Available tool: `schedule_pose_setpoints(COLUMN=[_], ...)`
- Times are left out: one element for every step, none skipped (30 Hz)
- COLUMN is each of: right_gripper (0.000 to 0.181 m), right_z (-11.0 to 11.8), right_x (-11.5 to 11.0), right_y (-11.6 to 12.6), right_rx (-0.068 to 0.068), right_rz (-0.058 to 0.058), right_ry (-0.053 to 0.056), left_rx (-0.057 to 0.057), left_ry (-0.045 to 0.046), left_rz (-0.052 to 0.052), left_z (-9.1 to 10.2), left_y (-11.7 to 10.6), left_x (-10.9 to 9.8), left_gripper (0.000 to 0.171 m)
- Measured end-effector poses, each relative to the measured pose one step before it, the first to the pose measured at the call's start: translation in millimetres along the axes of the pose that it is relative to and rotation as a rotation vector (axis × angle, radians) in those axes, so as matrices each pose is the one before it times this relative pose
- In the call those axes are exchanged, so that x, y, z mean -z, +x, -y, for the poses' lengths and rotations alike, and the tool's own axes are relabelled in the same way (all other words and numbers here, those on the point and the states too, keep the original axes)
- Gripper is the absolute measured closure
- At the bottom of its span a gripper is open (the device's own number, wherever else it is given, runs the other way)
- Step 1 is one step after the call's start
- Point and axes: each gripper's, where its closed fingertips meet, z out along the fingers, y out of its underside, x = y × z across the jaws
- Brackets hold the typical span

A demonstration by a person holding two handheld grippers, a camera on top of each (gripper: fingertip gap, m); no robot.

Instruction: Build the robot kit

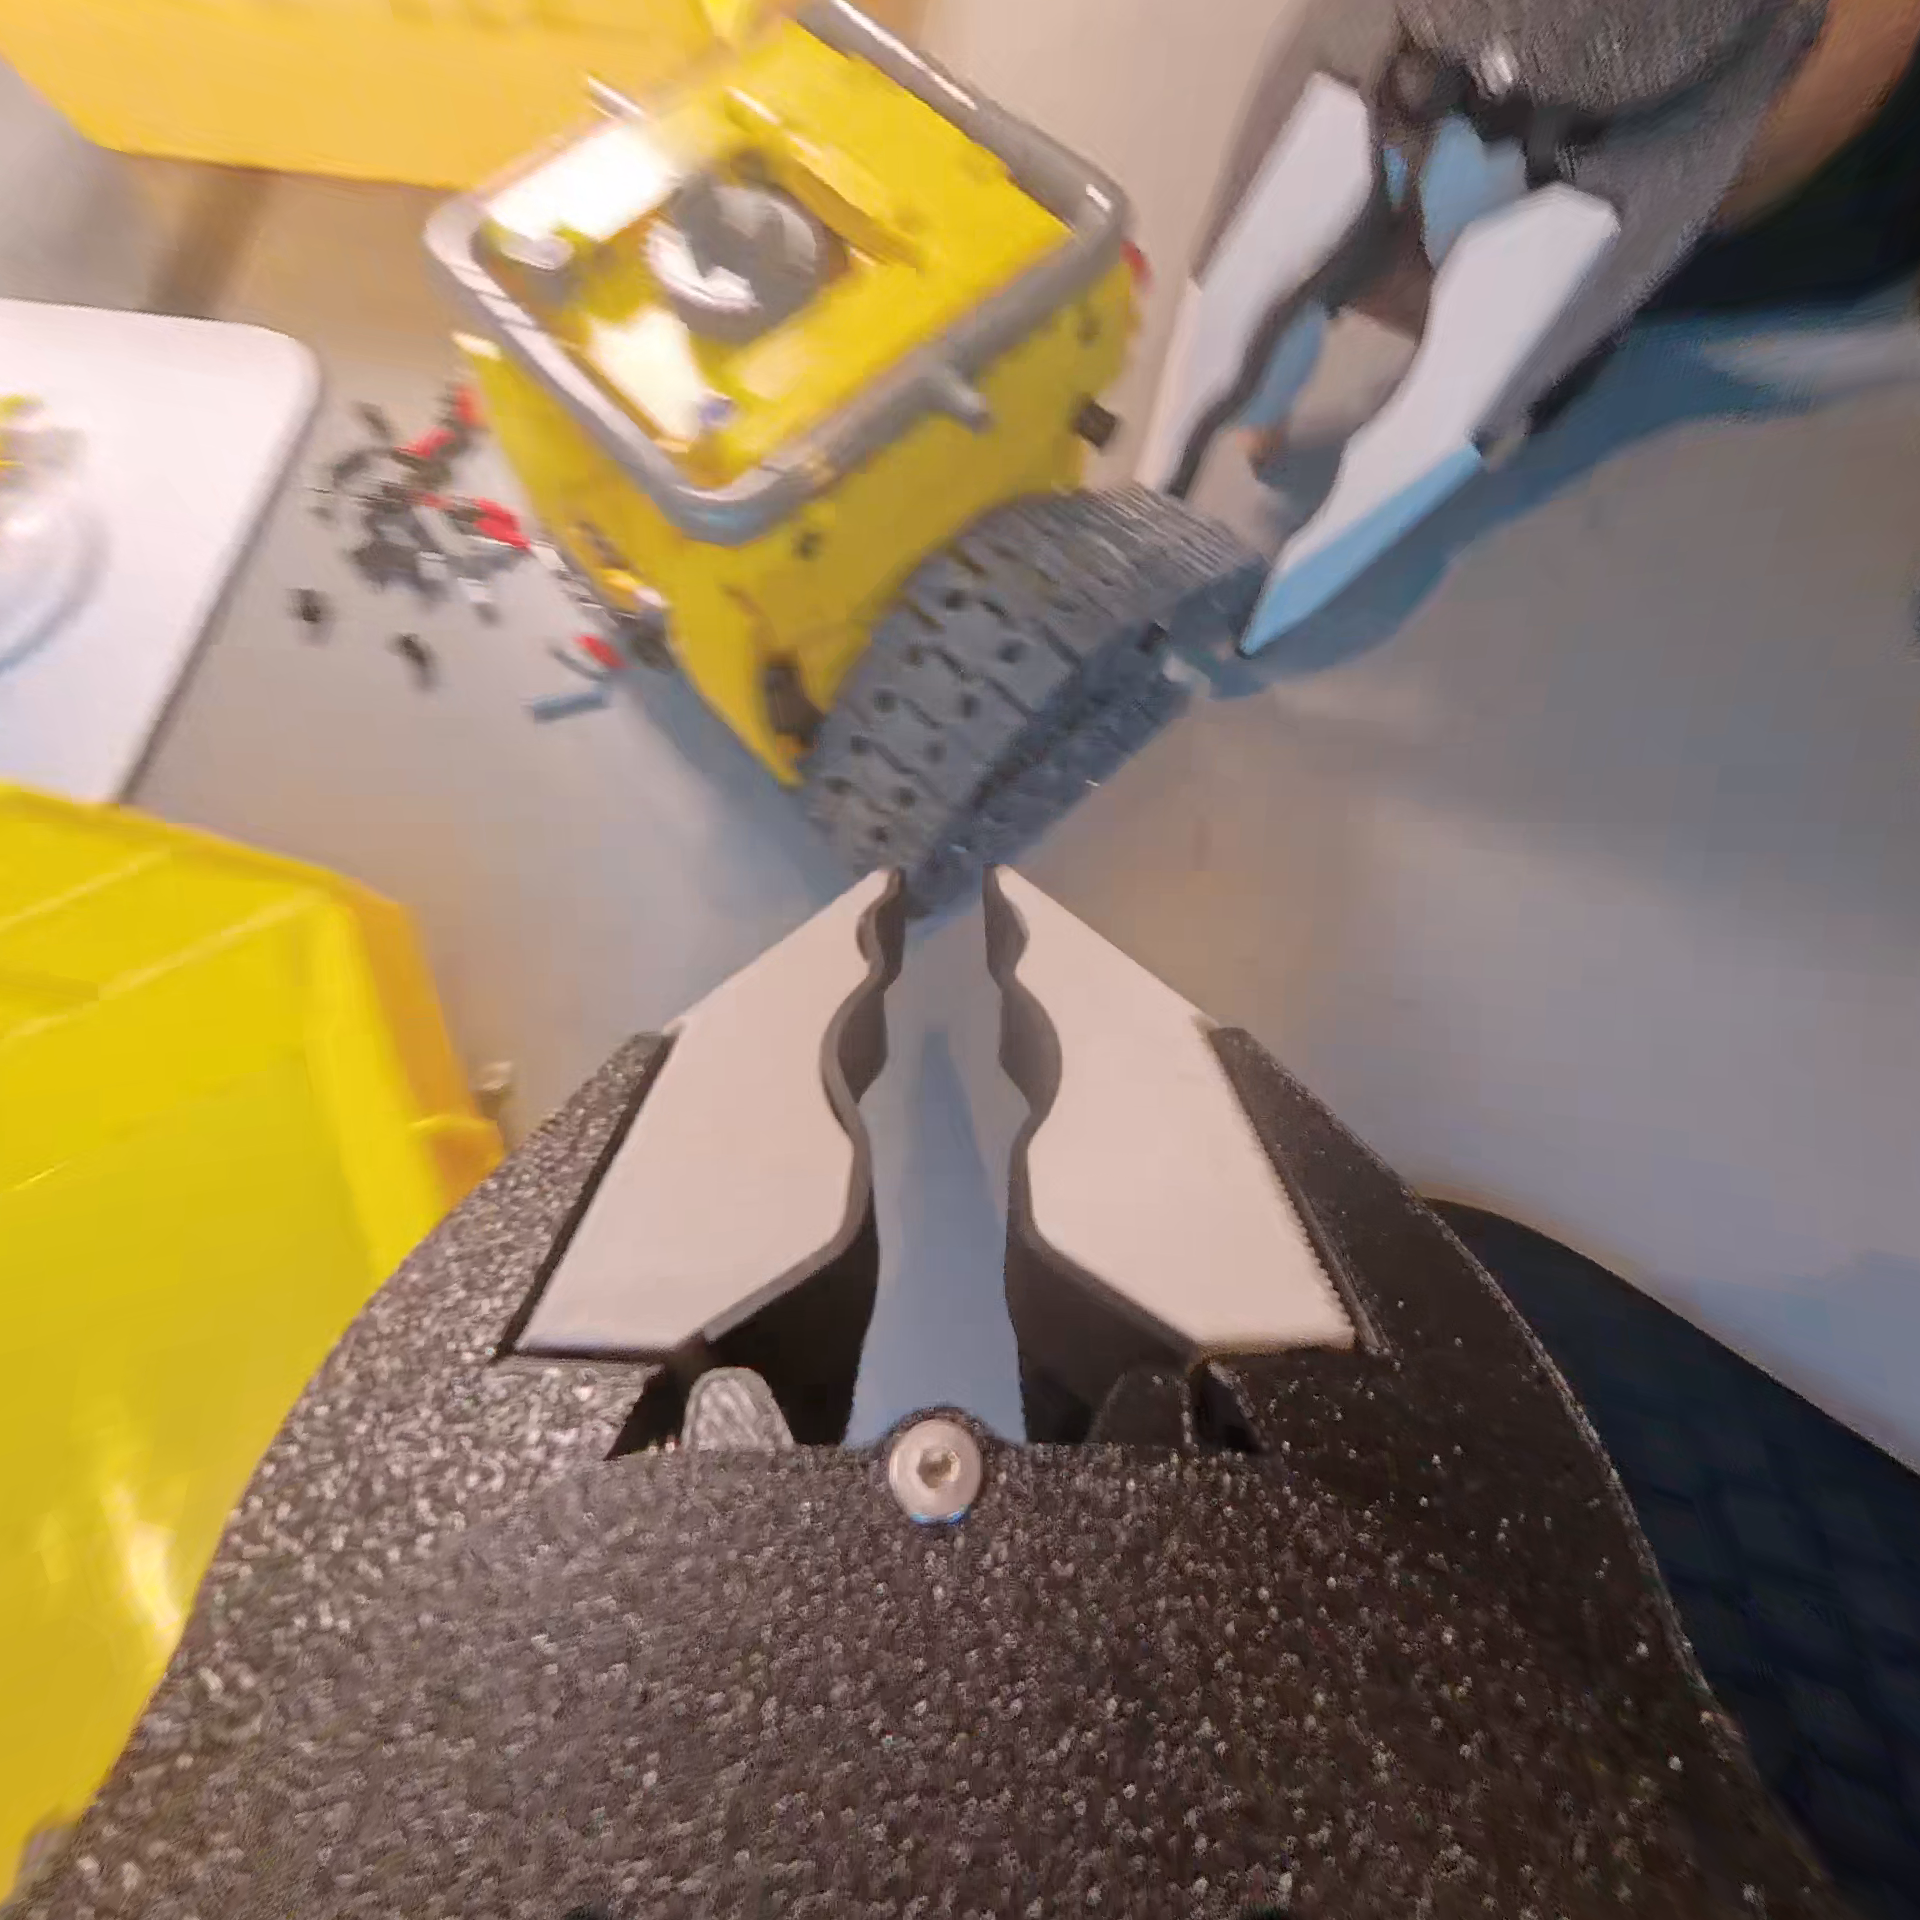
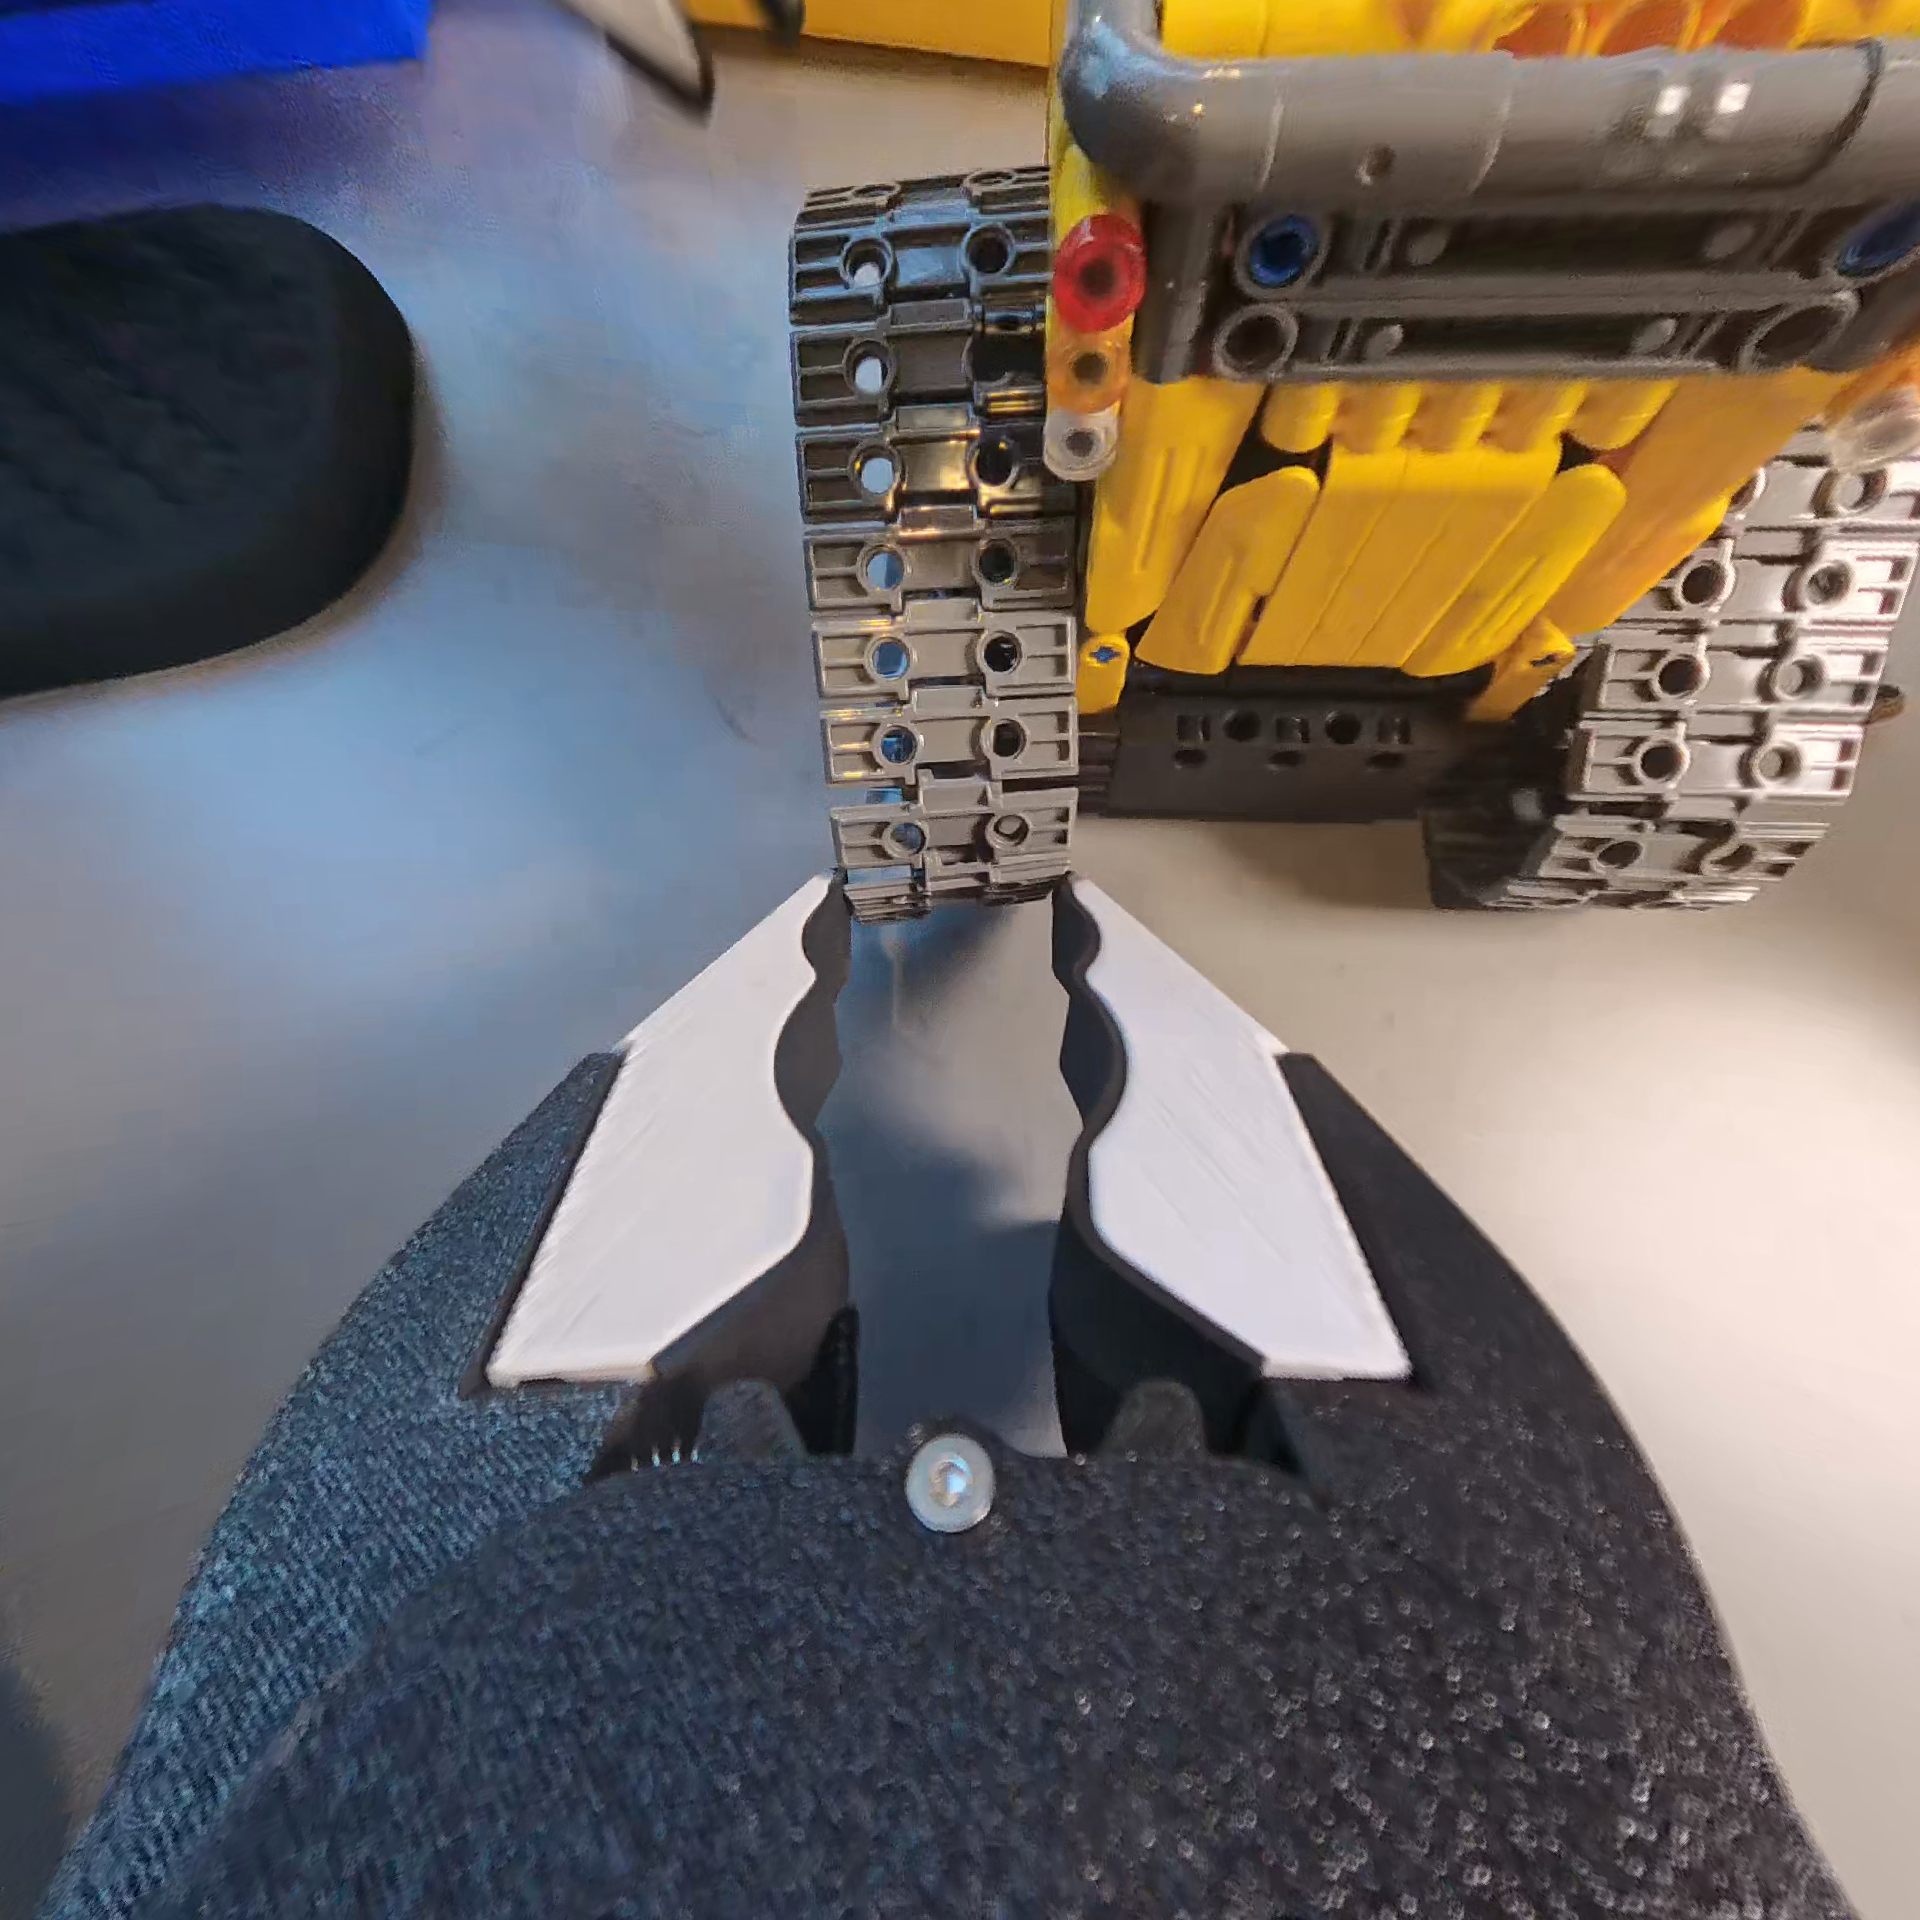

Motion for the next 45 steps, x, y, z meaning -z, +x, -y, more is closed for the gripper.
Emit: schedule_pose_setpoints(right_gripper=[0.142,0.142,0.142,0.142,0.142,0.142,0.142,0.142,0.142,0.142,0.142,0.142,0.142,0.142,0.142,0.143,0.143,0.143,0.143,0.143,0.143,0.143,0.143,0.143,0.143,0.143,0.143,0.143,0.143,0.143,0.143,0.143,0.143,0.143,0.143,0.143,0.143,0.143,0.143,0.143,0.143,0.143,0.143,0.143,0.143], right_z=[-0.09,-0.35,-0.29,-0.33,-0.29,0.07,0.06,0.19,0.23,0.57,0.6,0.33,0.47,1.03,1.92,2.13,2.13,2.63,1.63,0.35,0.97,1.34,2.03,1.31,-0.65,-0.81,1.45,2.05,-0.04,-1.96,-0.34,0.45,1.21,1.26,1.24,1.28,0.55,0.02,1.39,0.79,1.15,0.67,0.5,0.47,0.73], right_x=[-0.48,-0.29,-0.43,-0.4,-0.48,-0.44,-0.37,-0.05,0.21,0.18,-0.09,-0.23,-0.32,-0.17,-0.07,-0.09,-0.23,-0.15,-0.55,-0.86,-0.4,-0.01,0.18,-0.48,-1.62,-1.74,-0.68,-0.55,-1.09,-1.62,-1.02,-0.55,0.35,1.14,1.54,1.74,0.89,0.23,0.2,-0.15,-0.15,-0.37,-0.66,-0.69,-0.57], right_y=[1.22,0.77,-0.13,0.01,-0.01,-0.06,0.19,0.07,0.21,0.33,-0.05,-0.24,-0.33,-0.7,-1.17,-0.87,-1.04,-1.95,-1.91,-0.73,-0.37,-0.22,-0.52,-0.4,-0.57,-0.39,-0.29,-0.34,-0.16,0.21,-0.21,-0.95,-0.46,0.38,1.51,1.61,1.21,0.65,0.16,0.26,0.47,0.43,-0.02,-0.2,-0.3], right_rx=[0.0013,-0.0008,0.0021,0.0041,0.0053,0.011,0.0093,0.003,-0.0024,-0.0037,-0.0016,0.0023,0.0044,0.001,-0.0041,-0.0065,-0.01,-0.0114,-0.0103,0.0023,0.0072,-0.0051,-0.0109,-0.007,0.0015,0.0107,0.0048,-0.0128,-0.0095,0.0062,0.0159,0.0044,-0.0116,-0.0193,-0.0156,-0.002,0.005,0.0037,-0.0028,-0.0097,-0.0067,-0.0022,0.0053,0.0059,0.0019], right_rz=[-0.0043,-0.0016,0.0017,-0.0011,-0.0034,-0.0057,-0.0061,-0.0029,0.0001,0.0001,0.0013,-0.0002,-0.0014,0.0025,0.005,0.0033,0.0053,0.0105,0.0086,-0.0014,-0.0062,-0.0015,0.0029,0.0008,-0.0037,-0.0098,-0.0081,-0.0018,0.0004,-0.0065,-0.0098,-0.0008,0.0047,0.0064,0.0015,-0.0029,-0.0031,-0.0014,0.0015,0.0032,0.0037,0.001,0.0007,0.0008,0.0034], right_ry=[-0.002,-0.005,-0.0053,-0.0053,-0.0056,-0.0019,0.0022,0.0038,0.0037,0.0059,0.005,0.0018,0.0026,0.0096,0.015,0.0171,0.0152,0.0185,0.0109,0.0019,0.0062,0.008,0.0111,0.0051,-0.0077,-0.0083,0.005,0.0085,-0.0041,-0.0175,-0.0093,-0.0003,0.0076,0.0105,0.0113,0.01,0.0029,-0.0009,0.0081,0.0035,0.0071,0.0023,-0.0002,-0.0006,0.0011], left_rx=[0.0199,0.0082,-0.0017,-0.0118,-0.0245,-0.0318,-0.0161,0.0137,0.0248,0.0181,0.0064,0.0131,0.006,0.0206,0.0215,0.0238,0.0281,0.0188,0.0087,0.0059,0.0046,0.0035,0.0049,0.0042,0.0004,0.0042,0.0076,0.0051,0.0041,0.0093,0.0129,0.0145,0.0116,0.0165,0.0245,0.0256,0.0189,0.0088,-0.0057,-0.0181,-0.017,-0.0121,-0.003,0.0029,-0.0023], left_ry=[0.02881,0.0159,0.00036,-0.01424,-0.02747,-0.02929,-0.02251,-0.01924,-0.01214,0.00388,0.01545,0.00982,0.00862,0.00876,0.0061,0.0113,0.0131,0.00691,0.00074,0.002,0.0022,0.00269,0.00076,-0.00067,-0.00057,0.00025,-0.00015,-0.00168,0.00176,0.00455,0.00025,-0.00513,-0.00744,-0.00376,0.00339,0.00481,0.00351,-0.00573,-0.00995,-0.00629,-0.00319,-0.00313,-0.00325,-0.00839,-0.01193], left_rz=[0.0377,0.013,-0.0059,0.0111,0.0251,0.0182,0.0098,-0.0241,-0.0491,-0.0319,-0.0186,0.0096,0.0035,0.0006,-0.0108,-0.0048,-0.0014,-0.0056,-0.0036,-0.0008,-0.0011,-0.0011,-0.0021,0.0017,0.0051,0.001,-0.0009,0.0007,-0.0009,-0.0057,-0.0033,0.0059,0.0002,-0.0036,-0.0057,-0.0063,-0.0058,-0.0007,0.0151,0.0241,0.0329,0.0264,0.0145,0.0159,0.0025], left_z=[3.83,2.24,-0.14,-2.4,-4.69,-5.21,-4.35,-3.13,-1.34,0.95,1.77,0.11,0.01,0.36,-0.35,0.25,0.4,-0.16,-0.48,-0.07,-0.14,-0.36,-0.47,-0.32,-0.33,-0.13,-0.29,-0.85,-0.5,0.24,0.08,-0.5,-0.92,-0.84,-0.3,-0.59,-0.88,-2.1,-2.87,-2.24,-1.45,-0.78,-0.68,-1.6,-2.41], left_y=[-10.02,-3.45,1.82,0.34,-1.87,-1.65,-2.14,1.69,4.75,2.08,0.6,-3.22,-2.07,-1.6,0.19,-0.1,-0.26,0.36,-0.01,-0.42,-0.02,-0.04,0.1,-0.38,-0.55,-0.26,-0.12,-0.47,-0.15,0.46,0.03,-1.35,-0.35,0.5,0.68,0.91,1.04,0.81,-0.68,-1.25,-2.26,-1.42,-0.34,-1.3,0.31], left_x=[6.32,1.05,-3.84,-7.79,-10.28,-11.67,-11.68,-10.65,-8.87,-7.09,-5.97,-4.49,-1.32,0.62,0.4,-0.17,-0.53,-0.11,0.28,0.38,-0.04,-0.05,-0.24,0.07,0.0,0.23,0.28,0.17,0.37,0.78,0.81,1.05,1.1,1.2,1.11,1.3,1.97,2.75,3.4,4.36,5.05,4.81,3.18,0.2,-2.81], left_gripper=[0.152,0.145,0.137,0.125,0.116,0.107,0.102,0.101,0.098,0.1,0.11,0.115,0.118,0.122,0.122,0.122,0.122,0.121,0.121,0.122,0.121,0.121,0.121,0.121,0.121,0.121,0.12,0.119,0.119,0.118,0.117,0.121,0.122,0.121,0.121,0.121,0.121,0.12,0.12,0.12,0.12,0.121,0.126,0.132,0.139])
